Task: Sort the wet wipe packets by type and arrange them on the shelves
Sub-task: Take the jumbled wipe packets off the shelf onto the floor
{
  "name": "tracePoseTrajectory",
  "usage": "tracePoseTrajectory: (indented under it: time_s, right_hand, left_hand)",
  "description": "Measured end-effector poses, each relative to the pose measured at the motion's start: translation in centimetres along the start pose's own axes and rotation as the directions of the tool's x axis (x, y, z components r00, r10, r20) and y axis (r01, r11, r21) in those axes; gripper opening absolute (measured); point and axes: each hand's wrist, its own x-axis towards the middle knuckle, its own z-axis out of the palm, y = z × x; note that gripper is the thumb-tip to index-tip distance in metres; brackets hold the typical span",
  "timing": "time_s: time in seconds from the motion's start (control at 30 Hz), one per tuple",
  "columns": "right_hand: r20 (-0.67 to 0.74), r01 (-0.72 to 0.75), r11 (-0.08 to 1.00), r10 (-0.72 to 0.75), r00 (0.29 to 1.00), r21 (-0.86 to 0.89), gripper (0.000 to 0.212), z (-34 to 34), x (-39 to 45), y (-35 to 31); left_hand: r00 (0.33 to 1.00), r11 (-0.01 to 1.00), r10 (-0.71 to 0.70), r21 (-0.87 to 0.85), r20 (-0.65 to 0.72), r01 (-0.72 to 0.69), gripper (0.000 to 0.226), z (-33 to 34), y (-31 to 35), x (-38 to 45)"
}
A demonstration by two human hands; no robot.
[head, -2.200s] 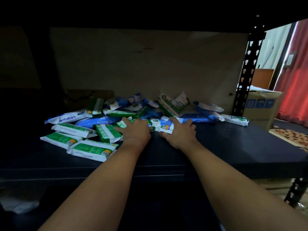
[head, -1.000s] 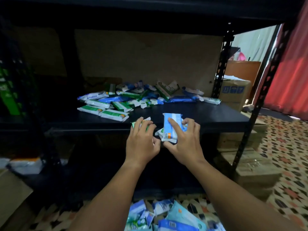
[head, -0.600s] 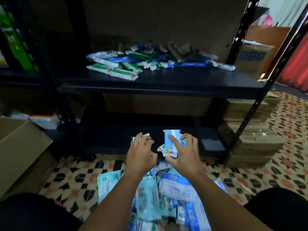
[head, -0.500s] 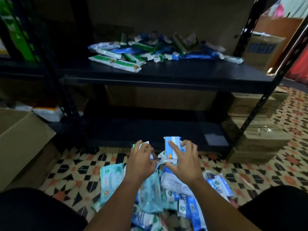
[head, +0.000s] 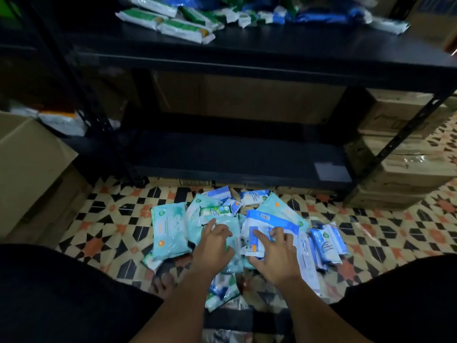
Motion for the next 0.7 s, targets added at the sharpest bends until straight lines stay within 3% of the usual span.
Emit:
tracePoseTrajectory:
  time_s: [0.13, 0.2, 0.27, 0.37, 0.47, 0.57, 0.7]
  right_hand:
    - [0.271, -0.183, 0.965, 0.128, 0.954, 0.186, 0.117, -0.1, -0.2, 0.1]
    - [0.311, -0.271, 0.926, 0.186, 0.932, 0.261, 0.119, -0.3, -0.3, 0.3]
    - [0.315, -0.350, 0.887, 0.254, 0.915, 0.301, 0.106, -0.5, -0.1, 0.6]
    - [0.291, -0.432, 0.831, 0.342, 0.893, 0.350, 0.083, -0.6, 0.4, 0.8]
    - [0.263, -0.415, 0.826, 0.333, 0.906, 0.382, 0.068, -0.5, 0.7, 0.6]
    - [0.166, -0.316, 0.873, 0.273, 0.948, 0.371, 0.059, -1.3, 1.6, 0.0]
    - [-0.089, -0.147, 0.955, 0.175, 0.980, 0.259, 0.050, -4.4, 4.5, -1.3]
  left_hand:
    - [0.998, 0.998, -0.060, -0.020, 0.022, 0.061, 0.035, 0.5, 0.1, 0.5]
    - [0.993, 0.994, -0.106, 0.030, 0.048, 0.105, 0.038, 0.1, -0.1, 0.8]
    - [0.987, 0.988, -0.147, 0.058, 0.058, 0.144, 0.042, -0.1, -0.4, 0.8]
    - [0.986, 0.986, -0.166, 0.036, 0.032, 0.165, 0.043, -0.4, -1.0, 0.8]
    - [0.986, 0.985, -0.162, 0.048, -0.025, 0.163, 0.041, -0.8, -1.0, 1.1]
    - [0.981, 0.981, -0.138, 0.115, -0.134, 0.154, 0.041, -1.9, -0.9, 1.8]
    - [0.934, 0.967, -0.019, 0.231, -0.356, 0.107, 0.031, -5.9, -0.7, 3.7]
